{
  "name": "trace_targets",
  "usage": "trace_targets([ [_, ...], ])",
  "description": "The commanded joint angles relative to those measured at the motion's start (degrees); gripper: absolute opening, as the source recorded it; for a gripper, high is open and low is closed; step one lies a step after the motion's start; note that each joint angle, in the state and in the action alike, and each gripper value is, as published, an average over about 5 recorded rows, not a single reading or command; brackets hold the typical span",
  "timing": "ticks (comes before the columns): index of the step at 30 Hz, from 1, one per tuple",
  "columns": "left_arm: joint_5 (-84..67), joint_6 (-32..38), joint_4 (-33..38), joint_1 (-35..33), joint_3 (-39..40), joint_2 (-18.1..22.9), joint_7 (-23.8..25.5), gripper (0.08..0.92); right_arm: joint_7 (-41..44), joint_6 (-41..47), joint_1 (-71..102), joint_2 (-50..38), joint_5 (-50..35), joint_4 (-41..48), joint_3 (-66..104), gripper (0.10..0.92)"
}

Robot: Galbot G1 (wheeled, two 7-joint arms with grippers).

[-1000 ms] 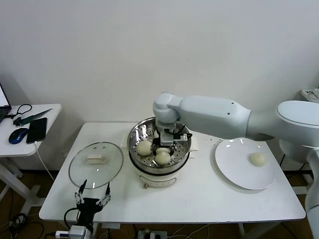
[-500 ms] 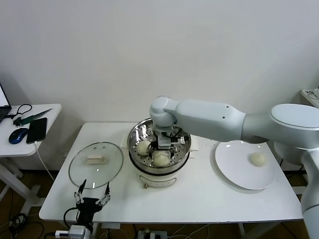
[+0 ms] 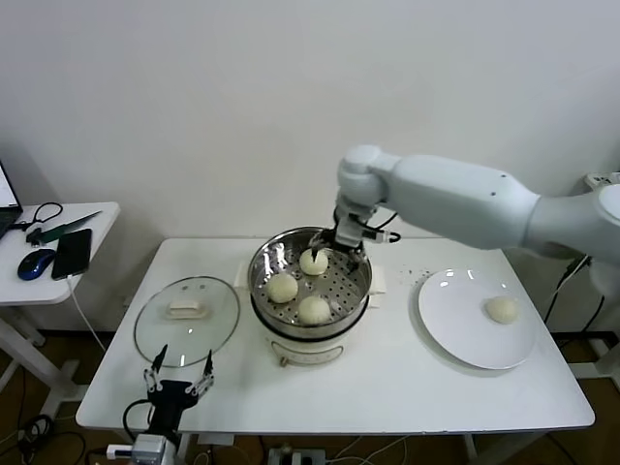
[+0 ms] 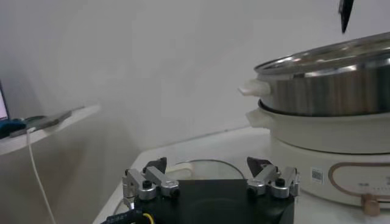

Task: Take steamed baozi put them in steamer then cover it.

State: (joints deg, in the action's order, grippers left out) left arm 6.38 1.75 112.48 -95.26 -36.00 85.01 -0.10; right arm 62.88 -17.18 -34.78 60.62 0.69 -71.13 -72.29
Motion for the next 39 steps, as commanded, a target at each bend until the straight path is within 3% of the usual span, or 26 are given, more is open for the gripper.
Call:
trace_targets([
  [1,-0.1,0.0,0.4,-0.4,0.0,-0.2,0.0,0.823,-3.1,25.8,2.4,-21.1,-9.3,-0.3,4.7,0.823],
  [7,-0.2,0.1,1.0,-0.7,0.1,-0.3,0.2,0.823,1.7,22.6,16.9,-27.7,-4.7,4.1,16.2,0.823],
  [11,-0.1,-0.1,1.4,-0.8,0.3,-0.1,0.2,0.823,3.6,18.0,26.7,-27.8,3.0,10.4,25.5,0.823],
  [24,0.6,0.1,0.3,-1.2,0.0,0.4,0.1,0.823,3.5,8.7,37.1,-19.3,17.9,31.8,40.4,0.823],
  [39,1.4,0.0,-0.2,-0.8,0.5,0.9,0.0,0.823,1.8,6.6,38.4,-11.9,25.3,42.5,47.1,0.823],
])
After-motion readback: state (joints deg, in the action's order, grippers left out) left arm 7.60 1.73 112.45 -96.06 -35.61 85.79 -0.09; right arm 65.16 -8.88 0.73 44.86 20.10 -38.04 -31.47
